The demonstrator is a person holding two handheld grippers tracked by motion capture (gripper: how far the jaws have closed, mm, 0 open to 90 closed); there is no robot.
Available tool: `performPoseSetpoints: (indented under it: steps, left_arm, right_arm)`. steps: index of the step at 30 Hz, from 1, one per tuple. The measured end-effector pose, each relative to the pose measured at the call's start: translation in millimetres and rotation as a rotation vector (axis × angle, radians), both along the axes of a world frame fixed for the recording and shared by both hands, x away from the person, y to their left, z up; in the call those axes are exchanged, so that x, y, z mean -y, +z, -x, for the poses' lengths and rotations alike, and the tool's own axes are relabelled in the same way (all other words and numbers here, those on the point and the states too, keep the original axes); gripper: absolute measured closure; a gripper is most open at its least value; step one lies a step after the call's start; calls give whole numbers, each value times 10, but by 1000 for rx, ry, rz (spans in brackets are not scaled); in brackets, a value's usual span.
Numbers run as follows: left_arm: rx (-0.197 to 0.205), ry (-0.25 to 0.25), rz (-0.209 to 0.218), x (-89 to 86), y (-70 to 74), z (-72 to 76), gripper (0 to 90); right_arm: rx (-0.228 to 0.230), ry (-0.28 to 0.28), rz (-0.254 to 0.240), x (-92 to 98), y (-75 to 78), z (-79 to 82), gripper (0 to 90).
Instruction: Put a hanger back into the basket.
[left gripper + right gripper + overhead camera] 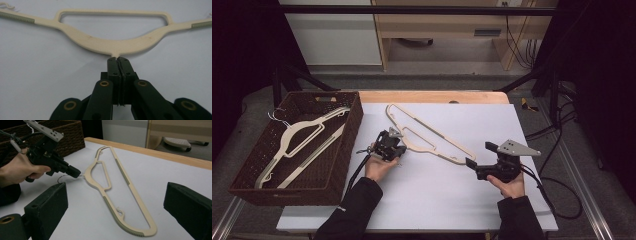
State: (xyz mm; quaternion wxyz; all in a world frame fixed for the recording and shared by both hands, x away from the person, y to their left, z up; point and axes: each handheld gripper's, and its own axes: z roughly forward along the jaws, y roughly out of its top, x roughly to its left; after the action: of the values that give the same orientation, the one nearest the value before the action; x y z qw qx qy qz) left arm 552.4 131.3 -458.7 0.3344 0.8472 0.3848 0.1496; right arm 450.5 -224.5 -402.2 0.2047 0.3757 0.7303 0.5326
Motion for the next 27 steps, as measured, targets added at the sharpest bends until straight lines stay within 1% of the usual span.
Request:
performPoseSetpoints:
  steps: [1,2,3,4,5,7,10,13,14,16,17,18,19,20,21,22,23,24,25,26,27]
  left_arm:
    - [9,1,3,6,31,20,888]
    - [12,0,2,8,56,33,888]
    - [13,-9,-7,7,101,53,888]
    - [14,-5,-4,14,127,71,888]
    - [12,-6,-7,20,155,83,888]
    - [20,-8,-22,34,206,109,888]
    - [11,-3,-34,63,264,133,888]
    - [1,0,-35,76,304,140,888]
    - [-1,0,-41,72,322,141,888]
    - [-9,4,-32,69,342,149,888]
    - [-7,3,-35,62,359,152,888]
    - [-14,-1,-41,53,377,155,888]
    - [-12,1,-37,51,385,160,888]
    - [-18,3,-31,49,395,166,888]
    - [-14,3,-32,46,398,170,888]
    - [-14,3,-35,46,408,176,888]
    - [-19,-3,-46,41,422,182,888]
    - [-15,-1,-46,41,426,186,888]
    - [-21,-2,-43,39,439,193,888]
    - [-19,0,-38,39,445,197,888]
    - [-17,-4,-39,34,461,205,888]
  right_arm:
    - [-1,2,-1,-33,0,-13,57]
    - [0,11,3,-62,1,-27,59]
    - [1,18,5,-88,0,-38,60]
    - [-3,29,5,-136,0,-49,63]
    - [2,41,6,-176,-5,-64,66]
    - [-9,59,8,-265,-19,-84,69]
    - [-20,87,25,-402,-40,-122,72]
    - [-24,102,23,-511,-33,-169,83]
    - [-23,109,26,-537,-29,-183,84]
    - [-23,116,27,-611,-22,-222,93]
    - [-24,117,29,-639,-23,-240,98]
    - [-26,119,30,-690,-28,-271,103]
    - [-27,126,28,-729,-37,-299,107]
    - [-31,130,31,-768,-48,-329,111]
    - [-33,132,36,-814,-59,-354,116]
    - [-34,132,44,-863,-73,-381,120]
    - [-37,137,41,-908,-89,-408,126]
    - [-43,138,45,-960,-110,-442,131]
    - [-46,132,49,-995,-123,-460,135]
    - [-43,135,59,-1038,-139,-484,144]
    - [-43,137,57,-1068,-154,-503,153]
